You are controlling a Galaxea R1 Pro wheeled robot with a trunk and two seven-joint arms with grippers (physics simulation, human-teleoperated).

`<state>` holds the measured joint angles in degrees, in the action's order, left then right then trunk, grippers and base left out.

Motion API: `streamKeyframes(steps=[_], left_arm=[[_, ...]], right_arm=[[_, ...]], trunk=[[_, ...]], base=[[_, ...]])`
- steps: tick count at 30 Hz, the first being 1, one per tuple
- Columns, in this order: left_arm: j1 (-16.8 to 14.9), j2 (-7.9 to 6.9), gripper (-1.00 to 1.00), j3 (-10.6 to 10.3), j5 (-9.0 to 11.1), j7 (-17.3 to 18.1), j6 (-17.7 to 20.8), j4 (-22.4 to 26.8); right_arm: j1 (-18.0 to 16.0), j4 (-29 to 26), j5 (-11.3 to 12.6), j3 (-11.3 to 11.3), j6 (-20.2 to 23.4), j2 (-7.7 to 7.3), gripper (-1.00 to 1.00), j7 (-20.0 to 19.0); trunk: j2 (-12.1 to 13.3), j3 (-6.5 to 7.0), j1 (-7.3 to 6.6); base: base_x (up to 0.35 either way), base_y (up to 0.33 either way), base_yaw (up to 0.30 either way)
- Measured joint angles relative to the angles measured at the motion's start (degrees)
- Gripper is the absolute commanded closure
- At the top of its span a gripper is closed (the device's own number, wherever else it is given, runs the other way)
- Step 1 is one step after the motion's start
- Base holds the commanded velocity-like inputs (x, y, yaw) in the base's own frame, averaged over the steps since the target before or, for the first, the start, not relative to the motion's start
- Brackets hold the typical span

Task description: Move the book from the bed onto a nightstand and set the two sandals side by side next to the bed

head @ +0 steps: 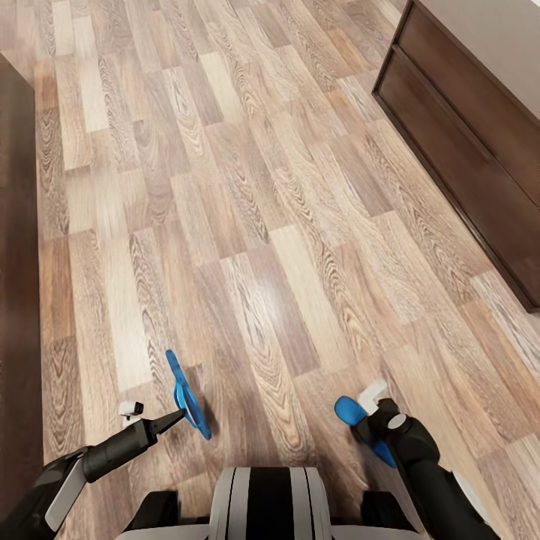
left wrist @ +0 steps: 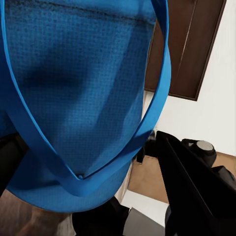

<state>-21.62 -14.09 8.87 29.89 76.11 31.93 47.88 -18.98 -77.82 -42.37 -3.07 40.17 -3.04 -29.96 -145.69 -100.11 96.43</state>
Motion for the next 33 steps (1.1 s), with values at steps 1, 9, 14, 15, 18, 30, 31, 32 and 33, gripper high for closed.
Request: streamKeyframes(steps=[1, 9, 14, 15, 18, 30, 31, 32, 33], left_arm=[[0.0, 0.01, 1.00, 0.0, 0.0, -0.2, -0.1, 0.0], [0.0, 0.03, 1.00, 0.0, 0.0, 0.0, 0.0, 0.0], [0.0, -0.04, 1.00, 0.1, 0.0, -0.1, -0.1, 0.0], [0.0, -0.05, 1.00, 0.1, 0.0, 0.0, 0.0, 0.0], [0.0, -0.05, 1.00, 0.1, 0.0, 0.0, 0.0, 0.0], [0.0, -0.05, 1.00, 0.1, -0.1, -0.5, 0.0, 0.0], [0.0, -0.05, 1.00, 0.1, -0.1, -1.0, -0.1, 0.0], [0.0, -0.06, 1.00, 0.1, -0.1, -1.3, -0.1, 0.0], [0.0, -0.02, 1.00, 0.1, -0.2, -1.9, 0.0, 0.0]], right_arm=[[-0.3, 0.0, 0.0, 0.0, 0.0, 0.11, -1.00, 0.0], [-5.6, 0.5, 0.0, 0.0, -0.1, 0.26, -1.00, 0.1], [-6.2, 3.6, 0.1, 0.0, -0.1, 0.20, -1.00, 0.0], [-6.3, 3.9, 0.1, 0.0, -0.1, 0.19, -1.00, 0.0], [-6.3, 4.5, 0.1, 0.0, -0.1, 0.18, -1.00, 0.0], [-6.3, 10.4, 0.3, 0.2, -0.2, -0.41, -1.00, -0.3], [-6.3, 10.5, 0.3, 0.2, -0.2, -0.42, -1.00, -0.3], [-6.3, 10.5, 0.3, 0.2, -0.2, -0.43, -1.00, -0.3], [-6.3, 10.5, 0.3, 0.2, -0.2, -0.43, -1.00, -0.3]], trunk=[[0.0, 0.00, 0.00], [0.0, 0.00, 0.00], [0.0, 0.00, 0.00], [0.0, 0.00, 0.00], [0.0, 0.00, 0.00], [0.0, 0.00, 0.00], [0.0, 0.00, 0.00], [0.0, 0.00, 0.00], [0.0, -0.22, 0.03]], base=[[0.000, 0.000, 0.000], [0.000, 0.000, 0.000], [0.000, 0.000, 0.000], [0.000, 0.000, 0.000], [0.000, 0.000, 0.000], [0.000, 0.000, 0.000], [0.000, 0.000, 0.000], [0.000, 0.000, 0.000], [0.000, 0.000, 0.000]])
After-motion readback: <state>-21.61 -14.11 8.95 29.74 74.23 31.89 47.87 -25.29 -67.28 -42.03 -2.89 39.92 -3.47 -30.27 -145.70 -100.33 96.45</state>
